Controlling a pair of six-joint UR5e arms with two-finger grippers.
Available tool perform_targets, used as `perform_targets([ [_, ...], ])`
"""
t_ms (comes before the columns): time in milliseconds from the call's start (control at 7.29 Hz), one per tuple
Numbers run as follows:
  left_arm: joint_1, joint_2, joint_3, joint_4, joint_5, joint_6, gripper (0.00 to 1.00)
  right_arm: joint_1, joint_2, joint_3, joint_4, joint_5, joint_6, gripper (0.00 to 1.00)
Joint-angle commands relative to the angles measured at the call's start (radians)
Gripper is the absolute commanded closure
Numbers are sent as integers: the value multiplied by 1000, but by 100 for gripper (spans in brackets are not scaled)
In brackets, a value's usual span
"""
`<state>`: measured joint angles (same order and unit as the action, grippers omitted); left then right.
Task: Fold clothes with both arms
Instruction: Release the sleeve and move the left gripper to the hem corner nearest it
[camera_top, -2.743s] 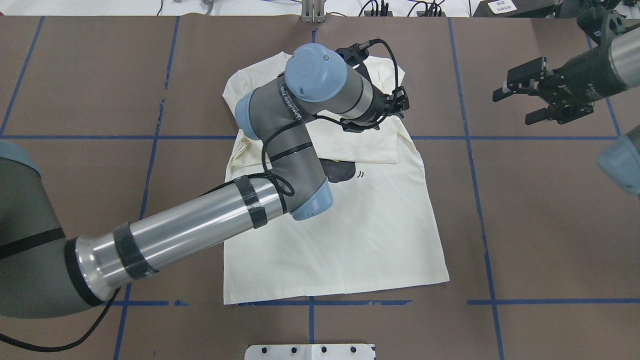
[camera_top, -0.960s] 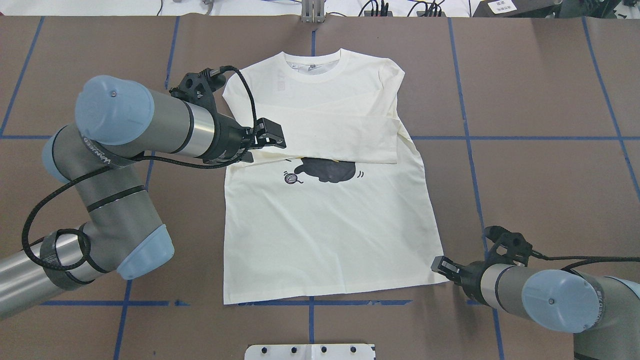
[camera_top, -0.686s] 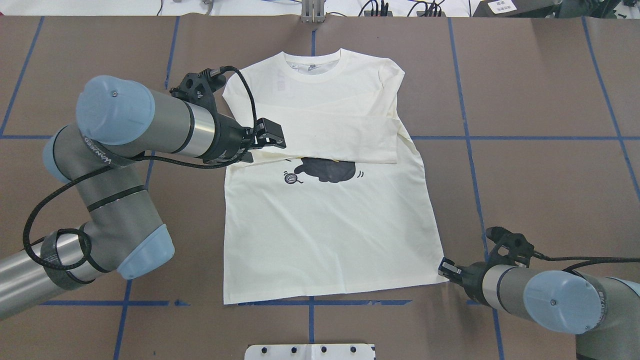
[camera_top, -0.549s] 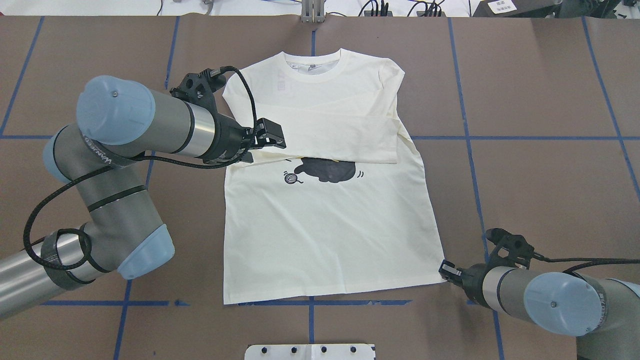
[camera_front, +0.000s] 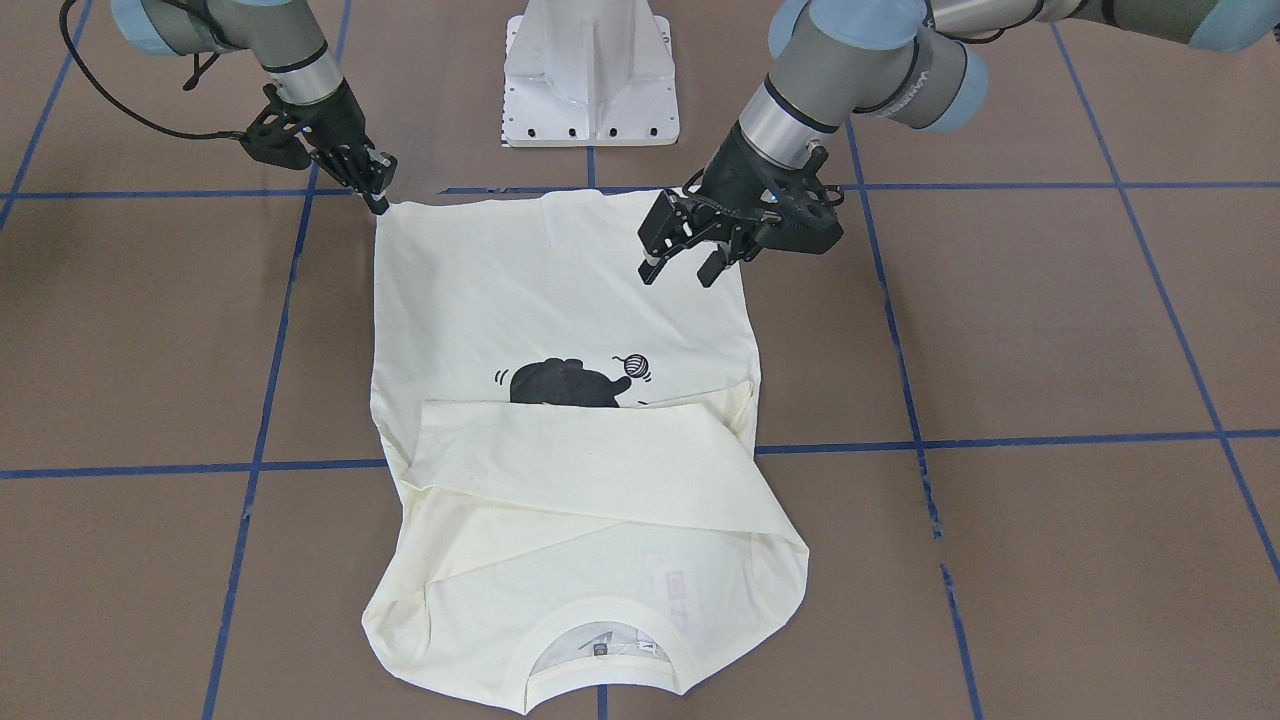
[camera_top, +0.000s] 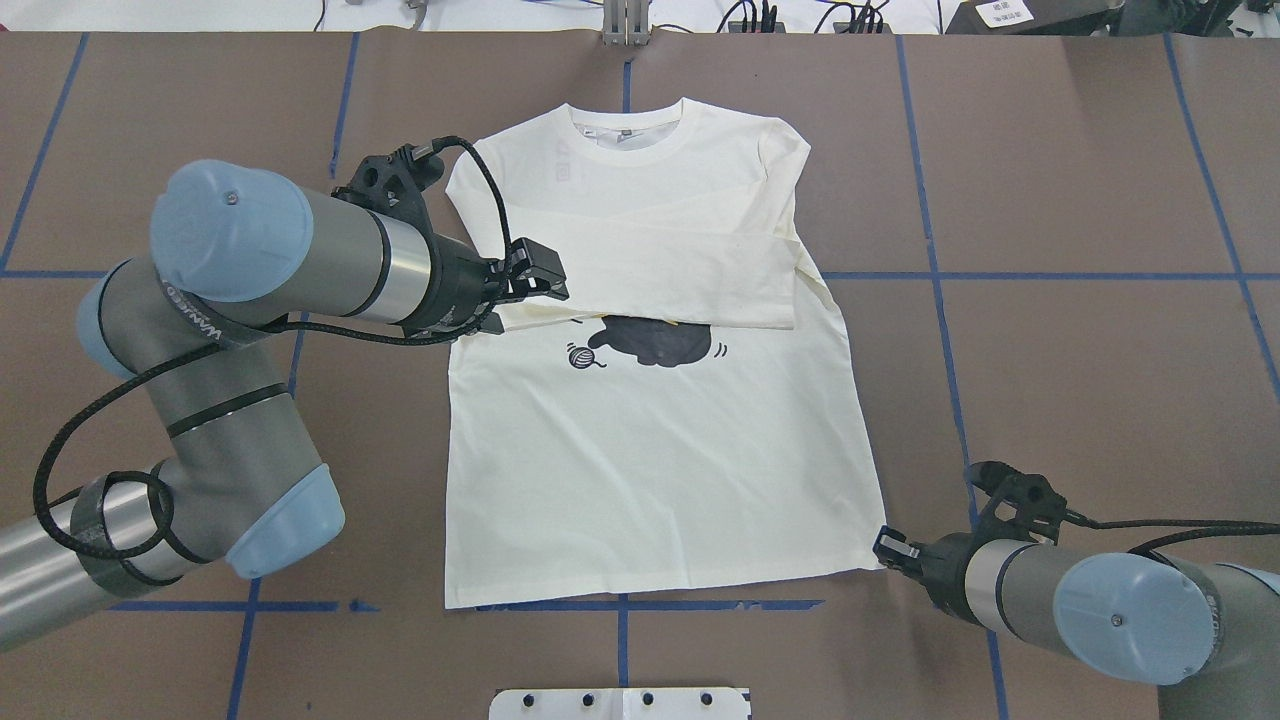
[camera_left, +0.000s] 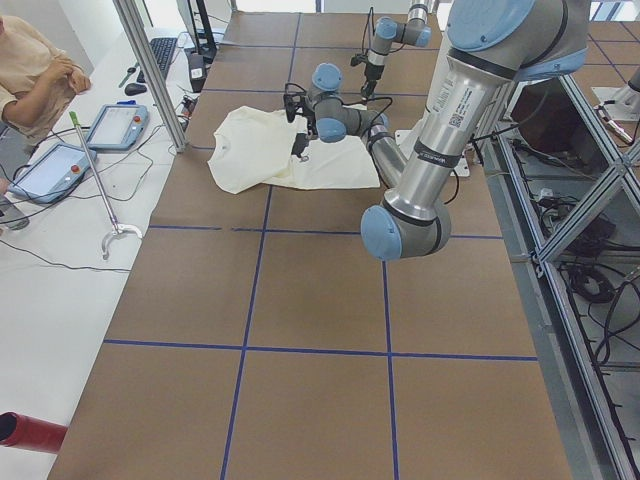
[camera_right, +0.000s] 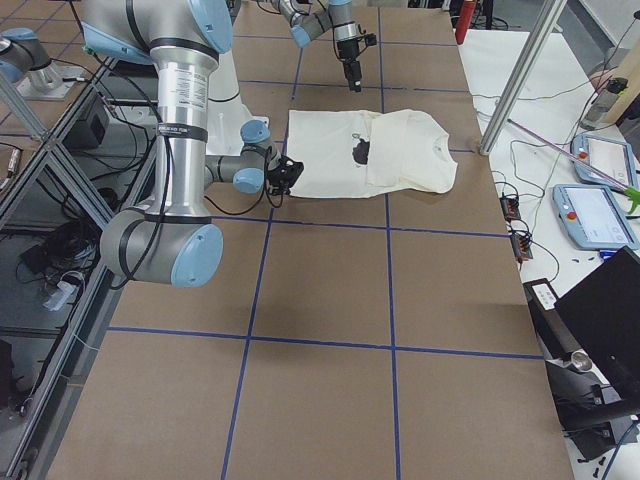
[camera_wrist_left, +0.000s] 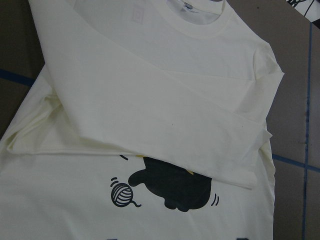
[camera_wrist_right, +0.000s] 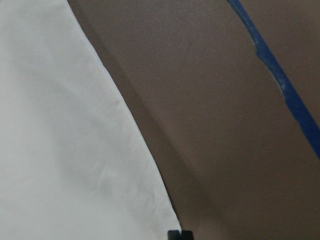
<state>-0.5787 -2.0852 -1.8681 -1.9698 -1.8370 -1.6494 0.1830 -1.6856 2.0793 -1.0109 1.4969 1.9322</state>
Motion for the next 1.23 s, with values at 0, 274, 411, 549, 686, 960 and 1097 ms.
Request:
perform_targets([
  [0, 239, 63, -208, 350, 225, -112, 17, 24, -3, 21, 0, 6, -6, 100],
  [274, 447, 218, -240, 368, 327, -301, 19, 24, -6, 28, 0, 6, -9, 100],
  [411, 459, 237, -238, 377, 328, -337, 22, 24, -6, 33, 0, 6, -9, 100],
  [549, 473, 238, -233, 417, 328, -351, 30, 24, -6, 33, 0, 5, -9, 100],
  [686, 477, 235, -224, 422, 328, -359, 33, 24, -6, 33, 0, 5, -9, 100],
  [960, 485, 218, -188, 416, 332, -349, 34, 24, -9, 35, 0, -1, -9, 100],
  [1097, 485, 218, -177, 414, 332, -345, 35, 26, -9, 36, 0, -1, -9, 100],
])
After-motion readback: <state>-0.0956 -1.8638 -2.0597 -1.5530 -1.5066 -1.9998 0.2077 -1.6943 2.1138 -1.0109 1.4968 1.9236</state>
